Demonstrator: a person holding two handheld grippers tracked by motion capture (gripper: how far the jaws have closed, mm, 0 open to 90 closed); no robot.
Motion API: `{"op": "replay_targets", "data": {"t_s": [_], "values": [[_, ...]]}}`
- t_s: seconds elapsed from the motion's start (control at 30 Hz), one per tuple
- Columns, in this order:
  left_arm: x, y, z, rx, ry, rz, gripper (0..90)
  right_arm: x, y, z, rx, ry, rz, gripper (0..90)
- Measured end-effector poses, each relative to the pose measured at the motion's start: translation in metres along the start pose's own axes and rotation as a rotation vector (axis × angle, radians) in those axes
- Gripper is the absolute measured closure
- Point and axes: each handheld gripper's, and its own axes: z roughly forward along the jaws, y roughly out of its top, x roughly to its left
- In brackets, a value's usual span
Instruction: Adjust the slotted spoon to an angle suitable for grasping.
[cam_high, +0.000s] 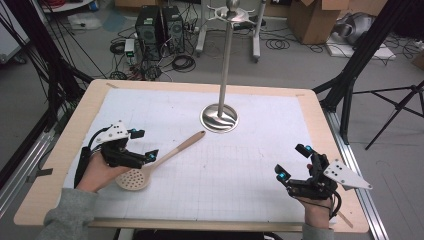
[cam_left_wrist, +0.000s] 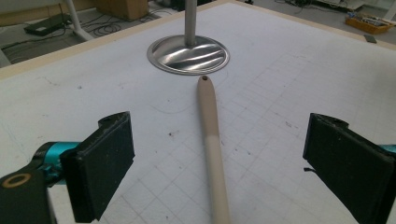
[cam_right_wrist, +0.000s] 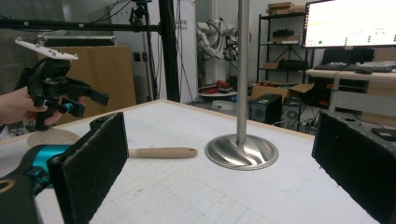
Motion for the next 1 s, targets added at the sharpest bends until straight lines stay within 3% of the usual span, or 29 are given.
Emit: {"op": "replay_targets", "data": {"t_s": [0.37, 0.7, 0.83, 1.0], "values": [[0.002, 0.007, 0.011, 0.021, -0.019, 0.000, 9.4, -0.003, -0.004, 0.011, 0.045, 0.019, -0.004, 2.6], [0.003, 0.002, 0.027, 0.123, -0.013, 0.002, 10.2, -0.002, -0.004, 0.005, 0.038, 0.015, 0.000, 2.6], [0.003, 0.006, 0.030, 0.135, -0.021, -0.012, 11.2, -0.002, -0.003, 0.007, 0.036, 0.018, 0.001, 2.5], [0.005, 0.003, 0.038, 0.204, -0.025, -0.013, 11.6, -0.002, -0.004, 0.016, 0.042, 0.041, -0.002, 2.6]]}}
